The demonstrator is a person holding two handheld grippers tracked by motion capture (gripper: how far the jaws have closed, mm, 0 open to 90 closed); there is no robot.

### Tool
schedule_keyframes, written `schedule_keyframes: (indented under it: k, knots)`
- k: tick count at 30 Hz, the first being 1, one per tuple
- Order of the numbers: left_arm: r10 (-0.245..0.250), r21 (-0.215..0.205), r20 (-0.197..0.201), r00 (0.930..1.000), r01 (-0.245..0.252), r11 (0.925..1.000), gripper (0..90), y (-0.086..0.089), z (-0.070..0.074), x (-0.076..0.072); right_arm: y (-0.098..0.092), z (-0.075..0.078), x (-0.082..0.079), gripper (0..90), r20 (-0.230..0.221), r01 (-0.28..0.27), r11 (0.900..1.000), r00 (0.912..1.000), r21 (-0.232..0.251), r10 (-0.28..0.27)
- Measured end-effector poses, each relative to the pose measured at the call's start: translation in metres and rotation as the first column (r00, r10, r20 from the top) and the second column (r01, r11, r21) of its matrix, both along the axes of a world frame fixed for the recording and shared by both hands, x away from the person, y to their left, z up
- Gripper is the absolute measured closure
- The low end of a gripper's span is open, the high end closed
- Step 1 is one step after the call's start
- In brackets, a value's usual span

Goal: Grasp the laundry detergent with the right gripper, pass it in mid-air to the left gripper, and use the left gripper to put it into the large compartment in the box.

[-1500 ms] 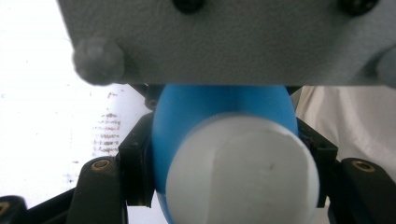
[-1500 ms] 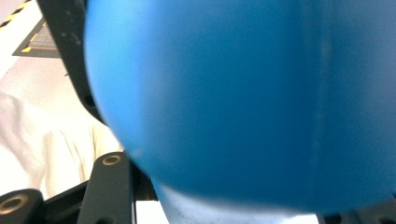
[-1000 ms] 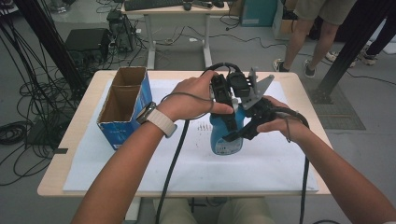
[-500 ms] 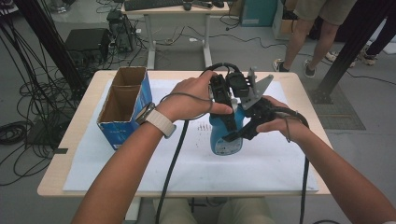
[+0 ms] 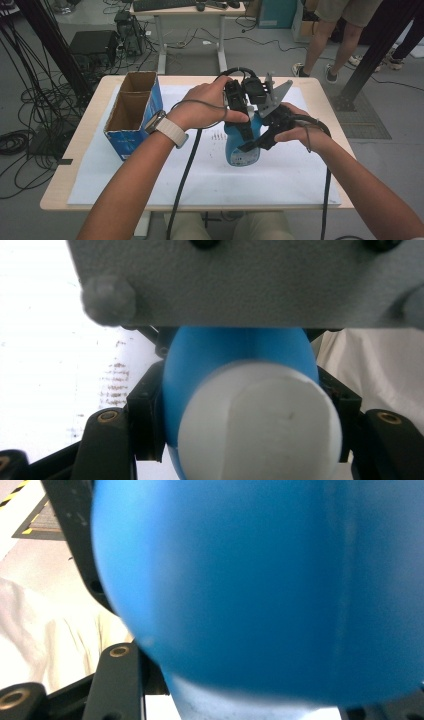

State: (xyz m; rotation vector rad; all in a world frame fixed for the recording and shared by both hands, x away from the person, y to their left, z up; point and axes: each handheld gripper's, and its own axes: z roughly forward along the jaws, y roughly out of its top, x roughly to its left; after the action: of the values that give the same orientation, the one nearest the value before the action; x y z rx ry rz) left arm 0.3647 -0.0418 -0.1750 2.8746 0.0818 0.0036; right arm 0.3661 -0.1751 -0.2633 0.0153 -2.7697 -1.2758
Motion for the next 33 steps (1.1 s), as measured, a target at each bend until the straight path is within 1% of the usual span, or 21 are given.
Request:
schedule_keyframes:
  k: [1, 2, 4, 16, 23, 24, 33]
  knots:
    - [0.000, -0.001, 0.001, 1.0000, 0.000, 1.0000, 37.5, 0.0001, -0.0001, 0.0000, 0.0003, -0.0007, -0.0006, 43.5, 0.001, 0.008, 1.000, 1.0000, 0.010, -0.008]
    - [0.000, 0.000, 0.000, 1.0000, 0.000, 1.0000, 37.5, 0.0002, -0.0001, 0.0003, 0.0003, -0.0008, -0.0006, 43.5, 0.001, 0.008, 1.000, 1.0000, 0.010, -0.008]
    - [-0.001, 0.000, -0.001, 1.0000, 0.001, 1.0000, 37.5, 0.0003, 0.0000, 0.0007, 0.0001, 0.0005, 0.0006, 43.5, -0.003, -0.007, 1.000, 1.0000, -0.011, 0.007]
    - [0.000, 0.000, -0.001, 1.0000, 0.000, 1.0000, 37.5, 0.0003, -0.0005, 0.0006, 0.0004, 0.0004, 0.0007, 43.5, -0.002, -0.008, 1.000, 1.0000, -0.013, 0.008]
    - [-0.002, 0.005, 0.000, 1.0000, 0.002, 1.0000, 37.5, -0.0004, -0.0006, 0.0006, 0.0000, 0.0004, 0.0006, 43.5, -0.001, -0.007, 1.000, 1.0000, -0.017, 0.007]
    - [-0.002, 0.010, -0.002, 1.0000, 0.002, 0.9999, 37.5, -0.0005, -0.0002, 0.0007, 0.0000, 0.0005, 0.0006, 43.5, -0.002, -0.008, 1.000, 1.0000, -0.017, 0.008]
    - [0.001, 0.002, 0.001, 1.0000, -0.001, 1.0000, 37.5, 0.0003, -0.0002, 0.0006, 0.0003, 0.0007, 0.0010, 43.5, 0.000, -0.009, 1.000, 1.0000, -0.014, 0.009]
